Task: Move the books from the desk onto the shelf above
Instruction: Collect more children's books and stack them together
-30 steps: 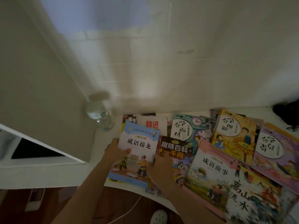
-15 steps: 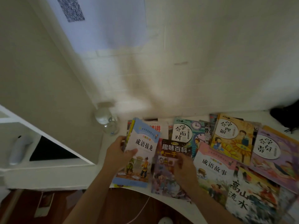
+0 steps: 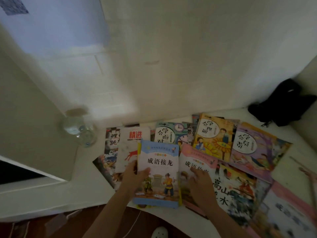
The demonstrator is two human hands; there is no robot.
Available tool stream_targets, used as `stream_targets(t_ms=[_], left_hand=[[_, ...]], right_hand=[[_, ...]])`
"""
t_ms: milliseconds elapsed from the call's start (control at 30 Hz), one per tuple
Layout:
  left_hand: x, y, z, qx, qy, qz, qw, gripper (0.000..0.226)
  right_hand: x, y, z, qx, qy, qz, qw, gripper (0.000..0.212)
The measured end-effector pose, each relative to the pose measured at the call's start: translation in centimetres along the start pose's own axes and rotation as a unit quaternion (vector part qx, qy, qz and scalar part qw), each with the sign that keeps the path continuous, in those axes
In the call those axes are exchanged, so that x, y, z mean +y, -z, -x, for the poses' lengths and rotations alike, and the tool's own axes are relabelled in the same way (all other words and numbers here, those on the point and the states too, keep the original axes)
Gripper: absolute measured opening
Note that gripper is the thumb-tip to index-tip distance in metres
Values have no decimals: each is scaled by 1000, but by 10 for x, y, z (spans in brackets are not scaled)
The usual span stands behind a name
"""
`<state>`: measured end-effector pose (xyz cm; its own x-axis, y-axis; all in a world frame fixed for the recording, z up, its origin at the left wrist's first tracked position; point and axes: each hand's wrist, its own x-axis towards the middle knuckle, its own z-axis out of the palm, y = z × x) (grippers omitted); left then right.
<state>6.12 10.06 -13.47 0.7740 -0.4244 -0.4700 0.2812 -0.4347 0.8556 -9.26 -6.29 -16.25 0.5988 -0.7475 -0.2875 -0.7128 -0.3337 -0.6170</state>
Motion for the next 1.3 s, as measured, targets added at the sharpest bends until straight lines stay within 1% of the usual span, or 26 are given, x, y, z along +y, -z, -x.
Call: stream_targets(t_ms=[33,67,133,167,200,233,267,333,367,433,533,633,700,767,833,867,900,933,967,1033,1133,1167,1200,1233,1267,1300], left_hand=[[-3,-4,-1,13,-4,-25,1000,32],[-7,-7,-7,20,-15,-54,998,45],[-14,-10,-15,32,10,-140,990,79],[-10,-11,-12,35,35,-179,983,86],[-14,-12,-17,33,45,-190,980,85],[-8,-11,-13,24,52,-173,983,82],[-6,-9,-14,11,37,-132,990,77],[2,-7,-7,-8,31,-41,999,57],[9,-5,-1,-9,37,-34,999,51],[13,-4,5,-3,7,-47,999,46],[35,-2,18,10,-77,-90,993,38],[67,-4,29,-32,-140,-104,984,35],[88,-12,36,-67,-165,-75,981,35],[100,-24,40,-95,-153,-31,983,39],[99,-42,38,-140,-97,47,984,64],[91,-52,33,-153,-53,73,984,76],[82,-63,28,-165,-14,89,982,76],[72,-74,24,-178,13,77,981,67],[58,-84,17,-187,22,44,981,57],[38,-100,7,-180,14,-45,982,46],[23,-115,-3,-139,-25,-112,984,52],[18,-116,-9,-115,-48,-152,981,57],[15,-116,-11,-98,-52,-213,971,63],[10,-116,-14,-86,-54,-256,961,69],[9,-115,-17,-93,-45,-260,960,74],[8,-114,-20,-106,-34,-239,965,73]], right_hand=[[9,1,1,8,8,37,999,37],[16,3,3,12,4,67,998,40],[23,6,9,-5,-15,129,992,50],[23,7,13,-18,-24,150,988,54],[25,7,14,-21,-28,154,987,58],[24,9,14,-15,-31,144,989,61],[24,10,13,-3,-36,119,992,64],[25,13,13,12,-52,57,997,67],[26,15,13,11,-62,31,998,66],[27,18,12,10,-69,18,997,63],[30,20,11,4,-57,43,997,61],[36,24,9,-2,-51,5,999,61],[38,31,8,5,-60,-49,997,54],[37,38,5,31,-83,-97,991,41],[39,45,-3,66,-122,-154,978,30],[42,49,-5,76,-148,-184,969,30],[45,53,-7,75,-172,-219,957,35],[47,56,-8,70,-192,-249,947,42],[50,56,-9,62,-205,-260,942,46],[55,53,-8,47,-205,-247,946,41],[55,51,-1,42,-168,-262,949,21],[55,49,0,42,-161,-268,949,14],[54,46,2,42,-157,-270,949,11],[52,44,5,40,-158,-268,950,14],[51,42,5,39,-158,-267,950,20],[51,40,4,36,-163,-268,949,23]])
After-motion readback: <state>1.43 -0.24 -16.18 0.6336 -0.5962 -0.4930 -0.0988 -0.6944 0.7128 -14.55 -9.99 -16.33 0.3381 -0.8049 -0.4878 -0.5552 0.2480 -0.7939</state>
